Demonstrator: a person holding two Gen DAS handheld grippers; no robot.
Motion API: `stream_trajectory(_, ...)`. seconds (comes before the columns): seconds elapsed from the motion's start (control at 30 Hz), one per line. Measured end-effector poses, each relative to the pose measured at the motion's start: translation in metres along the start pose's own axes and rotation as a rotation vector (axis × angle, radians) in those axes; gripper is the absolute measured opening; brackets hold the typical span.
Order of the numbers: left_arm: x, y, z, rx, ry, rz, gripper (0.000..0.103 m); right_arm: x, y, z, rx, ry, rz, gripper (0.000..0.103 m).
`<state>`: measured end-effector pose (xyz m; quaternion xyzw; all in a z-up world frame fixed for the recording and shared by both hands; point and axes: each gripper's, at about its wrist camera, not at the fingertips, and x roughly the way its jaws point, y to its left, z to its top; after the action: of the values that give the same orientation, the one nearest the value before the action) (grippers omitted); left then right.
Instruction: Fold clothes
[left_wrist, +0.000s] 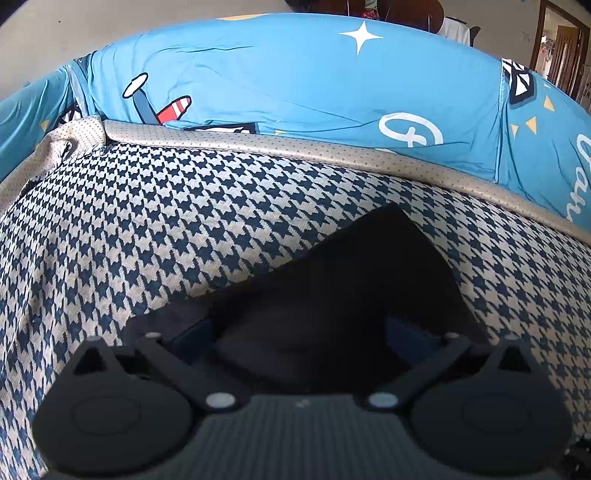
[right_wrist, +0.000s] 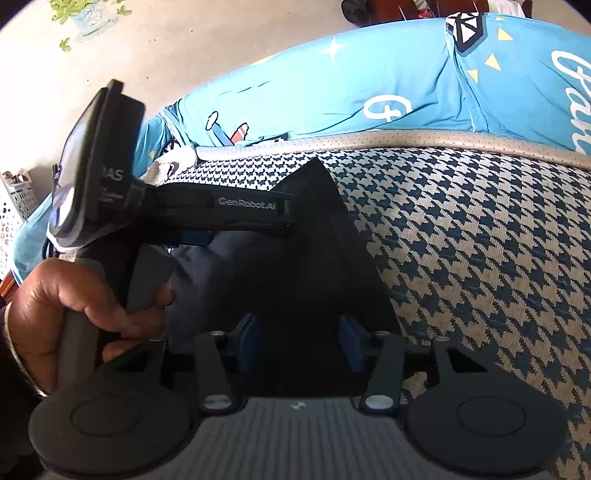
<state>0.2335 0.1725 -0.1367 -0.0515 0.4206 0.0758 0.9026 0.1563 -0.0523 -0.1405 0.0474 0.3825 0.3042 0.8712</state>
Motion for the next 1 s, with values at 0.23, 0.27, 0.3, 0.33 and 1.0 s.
stream_trajectory(0.23,-0.013,0.003,0.001,-0.04,0.001,0.001,0.102,-0.001,0.003,0.002,0.0,0.007,-0.004,0.053)
stream_trajectory(0.27,-0.017,0.004,0.0,-0.045,-0.003,0.002,0.102,-0.002,0.004,0.003,-0.003,0.009,-0.006,0.054)
stream_trajectory(0.3,-0.022,0.004,-0.001,-0.05,-0.008,0.005,0.103,-0.002,0.005,0.004,-0.006,0.011,-0.007,0.054)
stream_trajectory(0.33,-0.026,0.005,-0.002,-0.054,-0.012,0.01,0.103,-0.003,0.006,0.005,-0.008,0.012,-0.009,0.054)
stream_trajectory(1.0,-0.099,-0.002,-0.043,-0.111,-0.035,0.09,0.103,-0.065,0.024,0.012,-0.111,0.052,-0.126,0.074)
